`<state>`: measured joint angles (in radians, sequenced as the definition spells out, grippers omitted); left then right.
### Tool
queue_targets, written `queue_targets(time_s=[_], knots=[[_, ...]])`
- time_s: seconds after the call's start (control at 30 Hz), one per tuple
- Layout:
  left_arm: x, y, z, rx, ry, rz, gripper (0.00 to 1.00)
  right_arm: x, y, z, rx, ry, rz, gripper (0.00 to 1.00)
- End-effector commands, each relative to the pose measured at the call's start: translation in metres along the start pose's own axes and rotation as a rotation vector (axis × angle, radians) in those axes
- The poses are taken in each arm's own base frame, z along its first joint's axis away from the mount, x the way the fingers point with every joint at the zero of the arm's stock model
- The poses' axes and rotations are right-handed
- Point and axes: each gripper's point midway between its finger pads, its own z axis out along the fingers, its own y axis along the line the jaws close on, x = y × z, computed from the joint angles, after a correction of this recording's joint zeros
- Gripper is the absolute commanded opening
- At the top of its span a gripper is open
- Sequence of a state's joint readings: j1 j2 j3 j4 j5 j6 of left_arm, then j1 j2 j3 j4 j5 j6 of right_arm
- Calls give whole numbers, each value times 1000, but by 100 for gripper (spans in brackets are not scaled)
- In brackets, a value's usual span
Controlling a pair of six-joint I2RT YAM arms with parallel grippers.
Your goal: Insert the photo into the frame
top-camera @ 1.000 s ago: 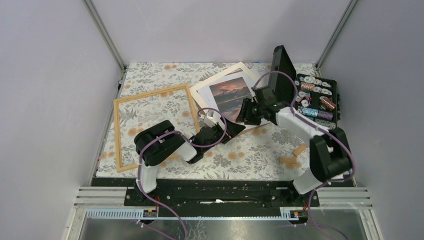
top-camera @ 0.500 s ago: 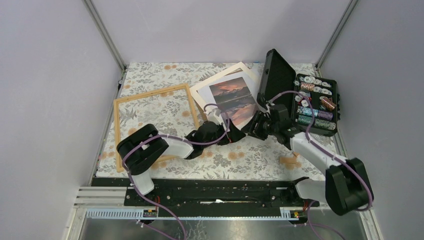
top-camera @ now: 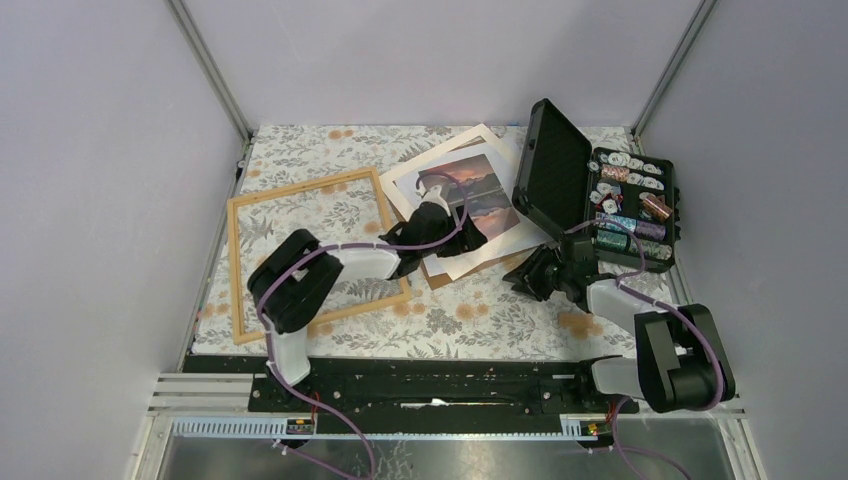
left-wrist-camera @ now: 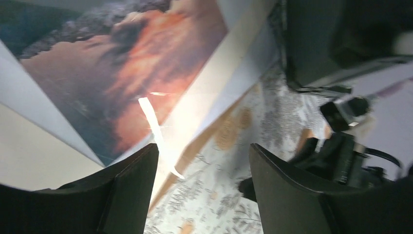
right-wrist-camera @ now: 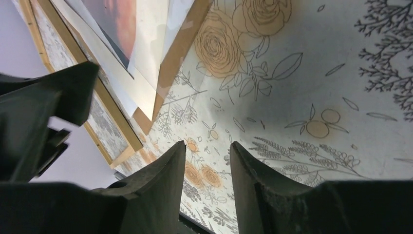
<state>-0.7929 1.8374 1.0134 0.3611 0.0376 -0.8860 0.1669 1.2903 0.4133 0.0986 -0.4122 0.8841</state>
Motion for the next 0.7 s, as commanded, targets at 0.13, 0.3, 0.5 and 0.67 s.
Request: queue_targets(time_s=[0.13, 0.3, 0.5, 0.67], knots=[[9, 8, 33, 14, 92, 10, 70, -12, -1, 18, -78, -57, 85, 47], [16, 31, 35, -62, 101, -20, 68, -16, 1, 28, -135, -77, 146, 46], [31, 49, 32, -104, 136, -65, 68, -21, 0, 37, -148, -87, 172, 46], [36, 52, 30, -106, 151, -78, 68, -19, -1, 42, -172, -80, 184, 47]])
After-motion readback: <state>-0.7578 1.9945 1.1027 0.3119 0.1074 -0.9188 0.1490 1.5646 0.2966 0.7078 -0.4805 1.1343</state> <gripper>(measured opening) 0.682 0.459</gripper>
